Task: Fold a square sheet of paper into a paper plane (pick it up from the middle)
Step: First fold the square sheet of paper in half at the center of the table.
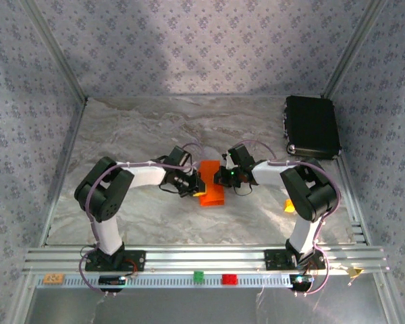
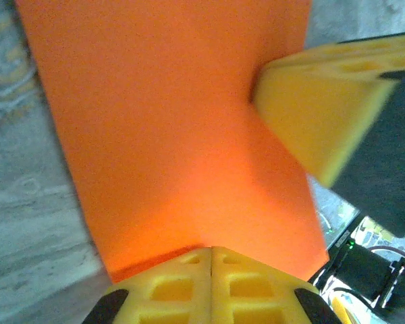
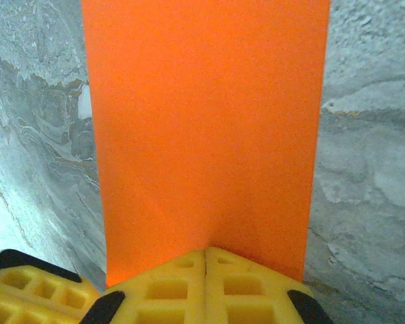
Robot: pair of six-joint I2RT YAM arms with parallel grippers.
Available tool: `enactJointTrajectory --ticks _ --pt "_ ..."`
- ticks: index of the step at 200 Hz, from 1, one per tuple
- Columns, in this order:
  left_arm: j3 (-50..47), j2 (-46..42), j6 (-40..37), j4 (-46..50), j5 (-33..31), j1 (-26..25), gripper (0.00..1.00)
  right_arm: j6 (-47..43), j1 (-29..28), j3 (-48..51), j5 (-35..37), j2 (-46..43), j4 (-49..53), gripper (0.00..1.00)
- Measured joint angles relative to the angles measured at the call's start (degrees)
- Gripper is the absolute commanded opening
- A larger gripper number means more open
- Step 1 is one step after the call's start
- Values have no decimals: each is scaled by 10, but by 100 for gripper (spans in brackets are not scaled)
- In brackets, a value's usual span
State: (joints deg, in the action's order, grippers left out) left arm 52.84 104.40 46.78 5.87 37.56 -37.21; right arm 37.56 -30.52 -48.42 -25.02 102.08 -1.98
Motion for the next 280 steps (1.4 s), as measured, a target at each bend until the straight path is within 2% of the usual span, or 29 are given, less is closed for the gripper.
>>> enactJointTrajectory --ticks 50,96,149,225,280 --pt "-14 12 -24 -10 6 1 0 3 0 2 1 0 -2 0" --pt "-17 5 -39 -12 -1 -1 4 6 0 3 2 -1 -5 0" --pt "-23 -26 -21 -2 -10 -6 6 6 -2 4 4 -2 -6 0" --pt "-54 -16 -16 -31 3 -12 6 6 -3 4 6 -2 -7 0" --pt "-88 -37 -39 -70 -9 -18 10 6 -3 5 6 -2 -7 0"
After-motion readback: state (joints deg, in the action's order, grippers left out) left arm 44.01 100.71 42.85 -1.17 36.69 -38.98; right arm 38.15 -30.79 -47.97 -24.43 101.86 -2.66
